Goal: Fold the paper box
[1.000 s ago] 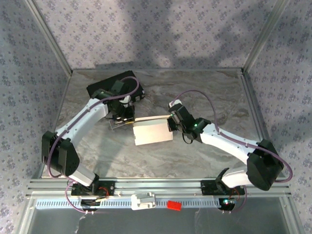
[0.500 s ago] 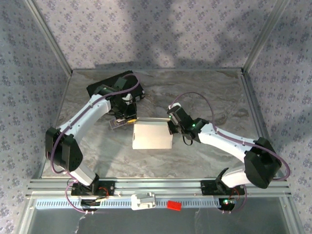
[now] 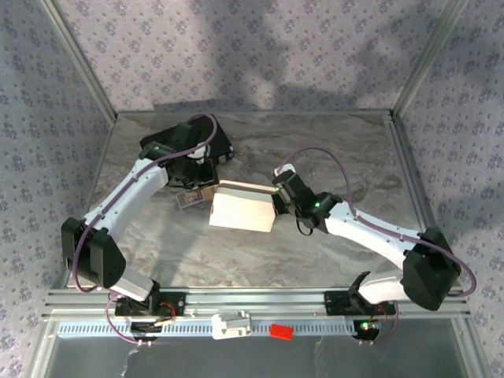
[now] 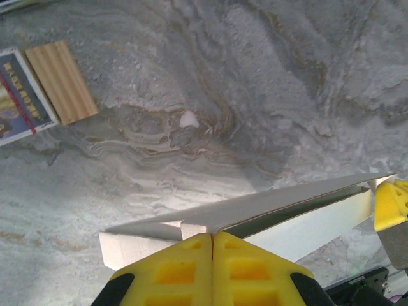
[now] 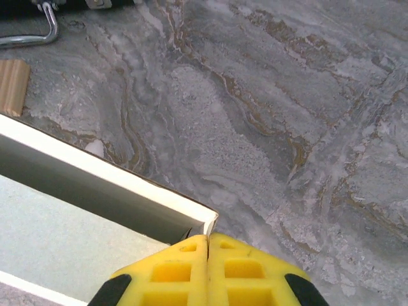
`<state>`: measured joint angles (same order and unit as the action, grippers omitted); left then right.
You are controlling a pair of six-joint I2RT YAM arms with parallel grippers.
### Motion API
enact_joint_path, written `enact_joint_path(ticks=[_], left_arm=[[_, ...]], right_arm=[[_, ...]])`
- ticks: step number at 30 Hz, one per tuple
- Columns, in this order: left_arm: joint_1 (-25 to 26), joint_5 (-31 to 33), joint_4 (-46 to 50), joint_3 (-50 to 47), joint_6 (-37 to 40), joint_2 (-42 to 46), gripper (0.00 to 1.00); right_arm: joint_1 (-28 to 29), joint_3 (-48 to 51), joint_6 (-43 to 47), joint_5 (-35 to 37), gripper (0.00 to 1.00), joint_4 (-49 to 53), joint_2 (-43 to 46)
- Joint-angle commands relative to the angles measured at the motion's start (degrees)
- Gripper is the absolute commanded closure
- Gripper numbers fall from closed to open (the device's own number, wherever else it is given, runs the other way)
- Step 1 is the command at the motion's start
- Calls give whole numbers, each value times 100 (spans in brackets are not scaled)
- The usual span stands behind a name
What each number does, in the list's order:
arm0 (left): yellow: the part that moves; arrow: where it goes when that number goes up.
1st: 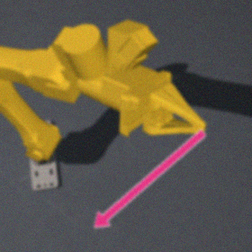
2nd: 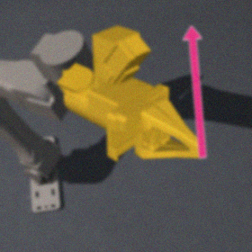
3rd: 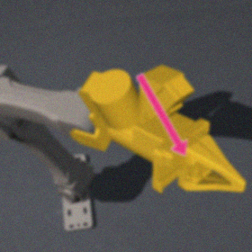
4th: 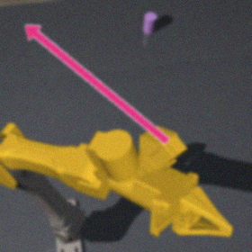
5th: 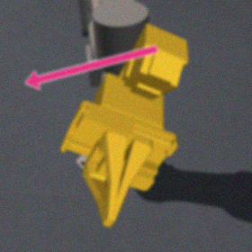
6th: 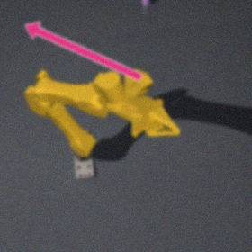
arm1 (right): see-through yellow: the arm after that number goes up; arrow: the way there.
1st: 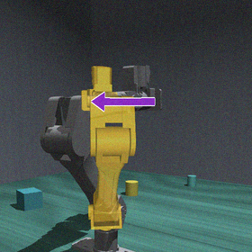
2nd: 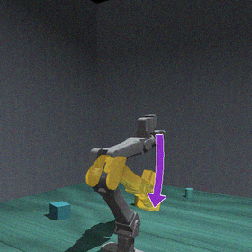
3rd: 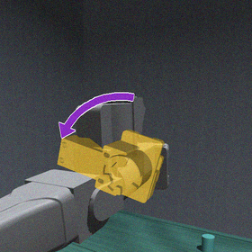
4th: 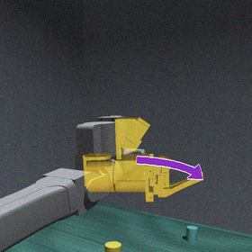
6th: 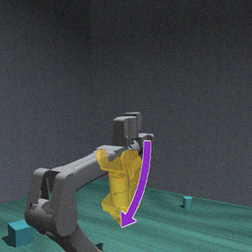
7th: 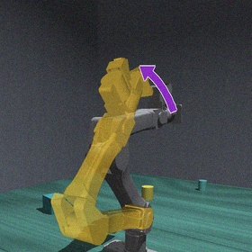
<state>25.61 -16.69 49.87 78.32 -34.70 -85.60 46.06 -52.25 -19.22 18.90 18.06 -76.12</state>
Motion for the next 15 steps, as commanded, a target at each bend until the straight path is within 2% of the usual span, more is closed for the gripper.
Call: enact_joint_path(ticks=[1,9,15], left_arm=[[-64,-275,-393,-106,210,121,100],[-91,-417,-786,-824,239,434,100],[-177,-524,-312,-431,122,241,100]], right_arm=[[34,-48,57,159,100,-40,72],[181,101,4,167,100,-179,-27],[325,126,-14,383,100,-173,-57]])
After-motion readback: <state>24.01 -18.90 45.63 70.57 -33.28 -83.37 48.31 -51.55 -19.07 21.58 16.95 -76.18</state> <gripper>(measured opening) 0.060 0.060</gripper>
